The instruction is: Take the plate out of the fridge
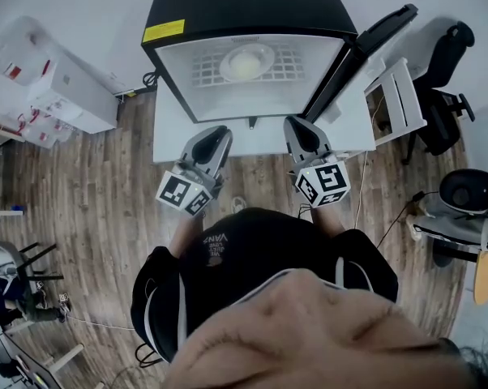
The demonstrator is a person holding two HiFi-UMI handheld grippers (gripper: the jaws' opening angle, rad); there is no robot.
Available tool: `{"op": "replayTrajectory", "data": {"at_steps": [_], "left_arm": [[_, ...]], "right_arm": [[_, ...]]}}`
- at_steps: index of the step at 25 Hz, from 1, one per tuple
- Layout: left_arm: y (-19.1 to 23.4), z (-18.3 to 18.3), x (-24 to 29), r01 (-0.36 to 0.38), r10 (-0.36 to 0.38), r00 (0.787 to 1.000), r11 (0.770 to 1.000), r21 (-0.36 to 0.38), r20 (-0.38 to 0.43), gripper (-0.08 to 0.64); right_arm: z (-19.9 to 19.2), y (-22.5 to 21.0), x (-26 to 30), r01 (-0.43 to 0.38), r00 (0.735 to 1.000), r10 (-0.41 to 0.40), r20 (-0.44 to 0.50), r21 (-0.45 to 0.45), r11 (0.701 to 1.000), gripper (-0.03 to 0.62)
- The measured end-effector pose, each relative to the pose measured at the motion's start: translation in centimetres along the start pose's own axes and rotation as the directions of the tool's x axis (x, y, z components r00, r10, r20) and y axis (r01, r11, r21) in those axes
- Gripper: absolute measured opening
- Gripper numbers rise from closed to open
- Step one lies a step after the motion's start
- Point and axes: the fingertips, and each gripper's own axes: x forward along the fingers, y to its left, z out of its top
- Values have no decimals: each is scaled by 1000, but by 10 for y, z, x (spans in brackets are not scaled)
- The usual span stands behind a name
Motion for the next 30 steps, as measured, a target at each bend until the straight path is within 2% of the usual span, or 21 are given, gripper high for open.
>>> {"op": "replayTrajectory", "data": {"at_steps": [15,21,30], "left_arm": [[55,-3,21,103,-104,994,994,-37,-32,49],[63,-5,20,104,-106,994,993,-54,-26,49],[74,-4,27,60,-61,998,996,-59,-19,49]], "right_arm": [[-5,-6,43,121,993,-121,-1,11,993,12],[-8,-3,50,123,992,-123,-11,11,992,12],[-3,-11,68,81,997,-81,-5,5,997,12]]}}
